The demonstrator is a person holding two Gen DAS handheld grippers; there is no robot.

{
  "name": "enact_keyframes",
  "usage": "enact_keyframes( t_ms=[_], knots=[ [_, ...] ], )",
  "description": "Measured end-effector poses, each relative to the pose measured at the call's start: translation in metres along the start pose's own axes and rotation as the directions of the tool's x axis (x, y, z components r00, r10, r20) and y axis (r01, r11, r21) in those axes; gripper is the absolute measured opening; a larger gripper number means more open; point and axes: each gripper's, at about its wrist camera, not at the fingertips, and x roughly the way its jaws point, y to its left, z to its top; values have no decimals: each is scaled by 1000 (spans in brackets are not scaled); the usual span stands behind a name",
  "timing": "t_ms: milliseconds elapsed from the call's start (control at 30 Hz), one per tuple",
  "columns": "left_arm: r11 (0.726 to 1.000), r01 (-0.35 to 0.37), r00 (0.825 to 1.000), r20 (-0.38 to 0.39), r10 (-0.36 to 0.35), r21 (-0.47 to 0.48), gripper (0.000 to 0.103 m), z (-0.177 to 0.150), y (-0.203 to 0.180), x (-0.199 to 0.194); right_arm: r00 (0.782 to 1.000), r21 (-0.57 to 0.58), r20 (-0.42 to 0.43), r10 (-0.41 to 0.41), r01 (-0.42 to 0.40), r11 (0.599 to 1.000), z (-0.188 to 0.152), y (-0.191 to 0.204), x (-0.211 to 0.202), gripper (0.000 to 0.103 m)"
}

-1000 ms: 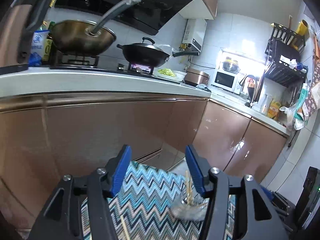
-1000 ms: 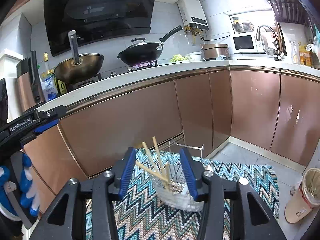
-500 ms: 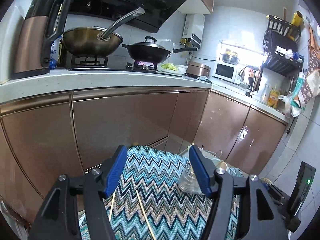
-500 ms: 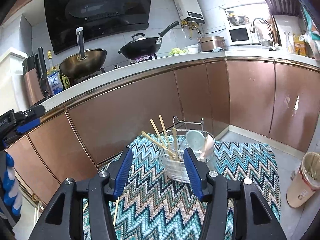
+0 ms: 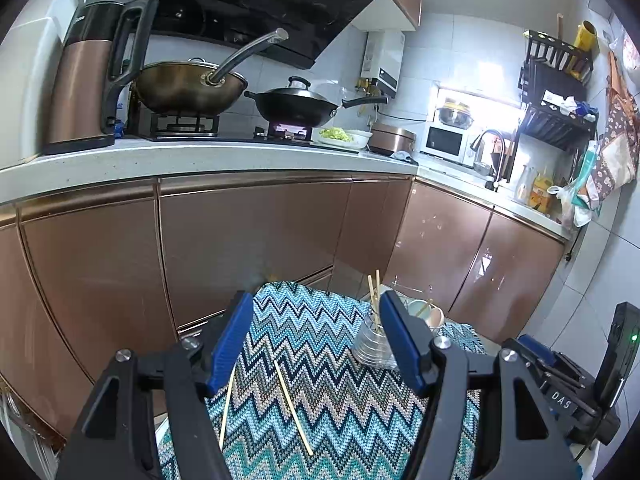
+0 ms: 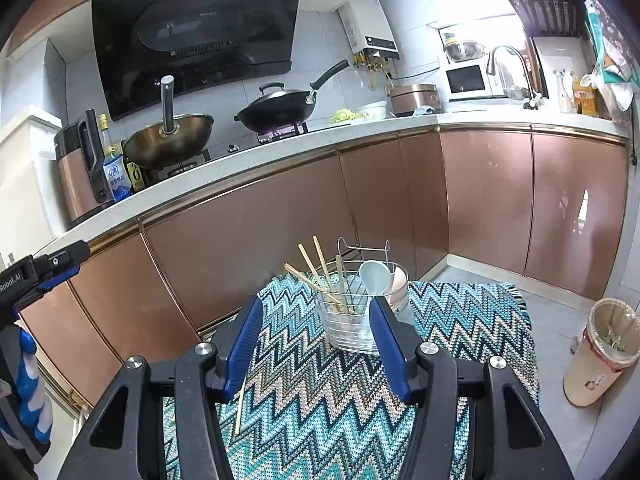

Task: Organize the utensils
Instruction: 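Withdraw both open tools from the holder and hold above the cloth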

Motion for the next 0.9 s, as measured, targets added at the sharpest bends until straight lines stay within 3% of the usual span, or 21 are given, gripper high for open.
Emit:
enact_keyframes(
  t_ms=[900],
  knots=[
    [998,-50,997,55,52,-40,67,-1,28,-48,997,-60,77,12,-8,998,10,38,-49,60]
  ],
)
